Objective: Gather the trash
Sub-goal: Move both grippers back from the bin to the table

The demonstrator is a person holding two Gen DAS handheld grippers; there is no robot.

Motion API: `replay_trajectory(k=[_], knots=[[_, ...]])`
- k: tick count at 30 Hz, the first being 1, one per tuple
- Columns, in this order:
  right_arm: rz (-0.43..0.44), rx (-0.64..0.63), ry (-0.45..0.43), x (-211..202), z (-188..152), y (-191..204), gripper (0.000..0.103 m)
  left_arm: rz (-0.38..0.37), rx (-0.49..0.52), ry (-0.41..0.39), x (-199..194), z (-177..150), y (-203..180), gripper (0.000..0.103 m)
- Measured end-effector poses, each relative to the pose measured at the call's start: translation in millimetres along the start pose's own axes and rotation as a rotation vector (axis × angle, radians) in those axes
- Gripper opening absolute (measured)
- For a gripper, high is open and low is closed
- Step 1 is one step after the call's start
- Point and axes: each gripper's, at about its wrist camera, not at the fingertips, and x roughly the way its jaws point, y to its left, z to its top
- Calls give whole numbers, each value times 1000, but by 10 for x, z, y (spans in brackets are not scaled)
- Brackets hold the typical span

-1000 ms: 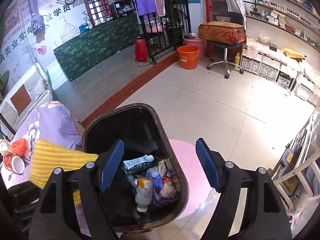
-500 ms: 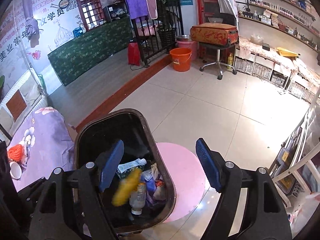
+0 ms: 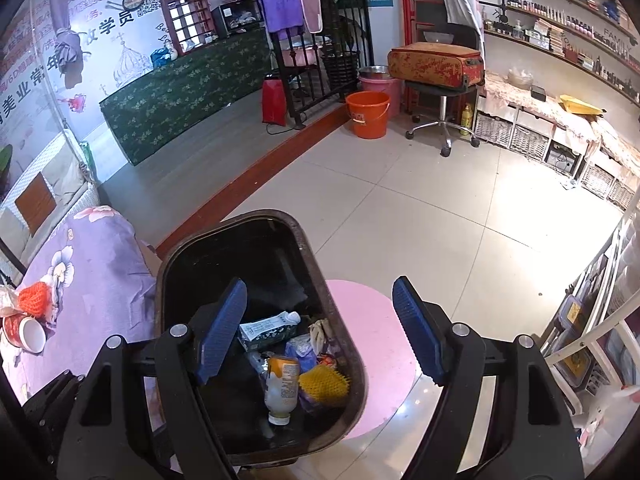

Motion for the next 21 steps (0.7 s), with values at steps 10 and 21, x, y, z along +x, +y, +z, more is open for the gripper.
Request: replay_trajectory(k=[10, 21], knots=[[120, -101, 31, 53, -75, 561, 76, 87, -80, -59, -538, -241, 397, 84], [336, -292, 115, 137, -401, 1602, 76, 266, -238, -104, -1075, -646, 1021, 86]])
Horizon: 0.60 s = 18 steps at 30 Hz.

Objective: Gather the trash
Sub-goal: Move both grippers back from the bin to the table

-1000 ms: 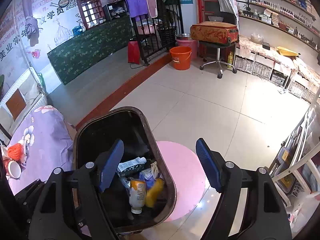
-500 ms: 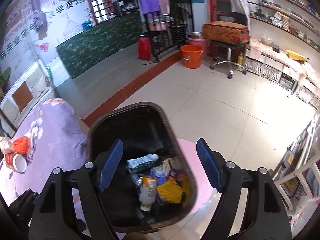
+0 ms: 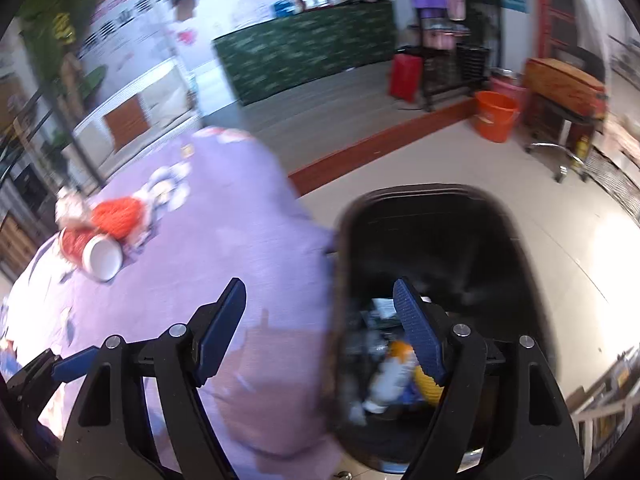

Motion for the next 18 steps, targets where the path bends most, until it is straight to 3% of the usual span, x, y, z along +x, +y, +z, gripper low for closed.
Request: replay_trajectory(k=[5, 10, 18], knots=[[104, -81, 21, 145, -4, 469, 76, 118, -82, -21, -143, -107, 412, 88], [204, -170, 46, 261, -19, 948, 76, 189, -200, -46, -322, -240, 872, 88], [349, -278, 56, 377, 137, 1730, 76, 296, -290, -85, -612, -388, 1346, 88]])
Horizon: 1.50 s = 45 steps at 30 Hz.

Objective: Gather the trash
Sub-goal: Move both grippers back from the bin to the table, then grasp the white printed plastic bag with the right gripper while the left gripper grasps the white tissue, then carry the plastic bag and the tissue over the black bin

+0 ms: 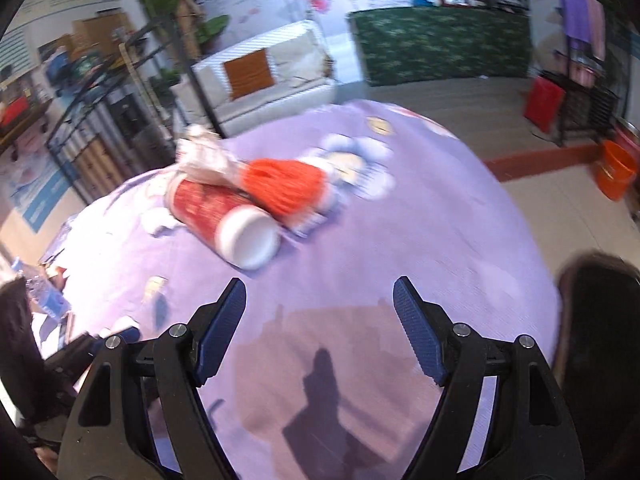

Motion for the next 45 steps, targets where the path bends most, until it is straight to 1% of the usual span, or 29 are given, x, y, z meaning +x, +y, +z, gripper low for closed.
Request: replay_trajectory(k=[4, 8, 12, 15, 17, 19, 20, 21, 23, 26, 27, 28, 29, 30, 32, 33, 34, 35, 38, 40, 45], knots=[[64, -87, -9, 189, 235, 396, 76, 40, -23, -8, -12, 83, 239, 88], [109, -167, -8, 445, 451, 789, 76, 83, -23, -7, -18, 188, 586, 88], [98, -242, -26, 675, 633, 1049, 76, 119, -43, 9, 78, 371, 966, 88], [77, -267, -31, 885, 777, 1156, 75, 134, -95, -10, 120, 543, 1280, 88], [55, -277, -25, 1027, 849, 1193, 70, 144, -142, -30, 149, 664, 1486, 88], [35, -286, -27, 1145, 927, 1214, 67, 161, -185, -45, 202, 779, 1665, 88], [25, -287, -28, 1181, 940, 1212, 62, 168, -213, -53, 231, 821, 1743, 88], [19, -288, -24, 1237, 968, 1211, 59, 164, -245, -58, 257, 854, 1814, 88], [9, -282, -14, 1333, 1010, 1193, 48, 141, -315, -69, 333, 935, 1940, 88], [5, -270, -13, 1399, 1020, 1175, 39, 128, -404, -57, 505, 1019, 2074, 86], [5, -270, -16, 1409, 1023, 1168, 38, 117, -422, -56, 547, 1049, 2092, 85], [5, -272, -18, 1411, 1030, 1167, 35, 104, -437, -57, 587, 1075, 2099, 81], [7, -278, -21, 1409, 1026, 1177, 32, 106, -439, -56, 622, 1102, 2099, 75], [8, -288, -26, 1405, 1021, 1195, 31, 115, -433, -47, 664, 1119, 2080, 69], [7, -308, -36, 1393, 998, 1240, 29, 113, -429, -22, 720, 1122, 2042, 41], [2, -316, -46, 1380, 992, 1248, 29, 112, -424, -16, 728, 1113, 2025, 34], [-3, -322, -54, 1368, 989, 1255, 25, 120, -416, -19, 703, 1102, 2008, 23], [-9, -327, -63, 1353, 988, 1261, 23, 133, -407, -27, 674, 1095, 2009, 16], [-5, -326, -86, 1276, 993, 1245, 20, 138, -409, -67, 489, 1048, 2010, 9], [1, -327, -109, 1197, 991, 1242, 18, 134, -409, -94, 333, 1007, 1996, 8], [-15, -342, -182, 951, 975, 1268, 17, 134, -402, -171, -87, 910, 1931, 7]])
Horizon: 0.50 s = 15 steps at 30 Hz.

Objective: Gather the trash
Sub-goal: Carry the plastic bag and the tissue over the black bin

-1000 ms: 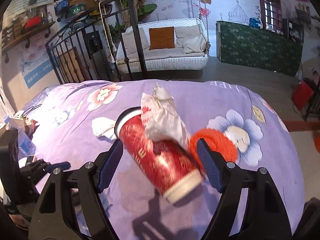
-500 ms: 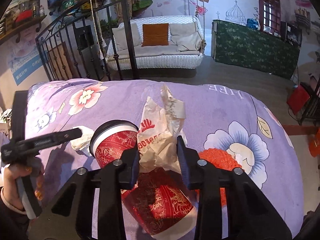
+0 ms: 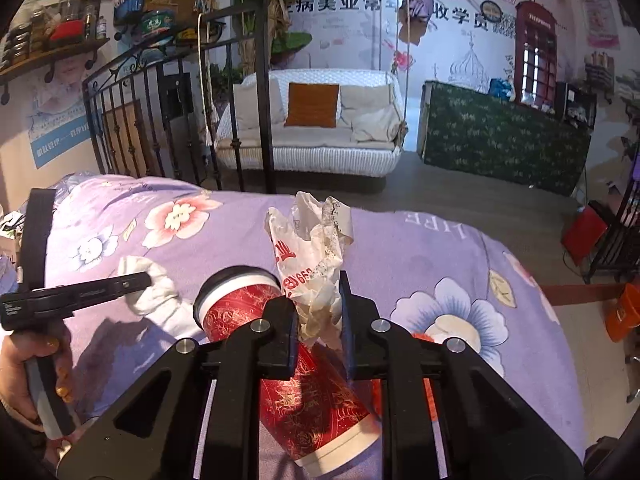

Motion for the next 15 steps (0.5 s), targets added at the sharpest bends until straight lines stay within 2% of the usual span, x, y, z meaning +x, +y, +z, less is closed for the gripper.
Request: replay_trajectory(k=[7, 15], knots=[[23, 12, -56, -435, -28, 8, 17, -17, 68, -95, -632, -140, -195, 7], [43, 70, -58, -906, -245, -24, 17, -80, 142, -65, -822, -579, -531, 7]])
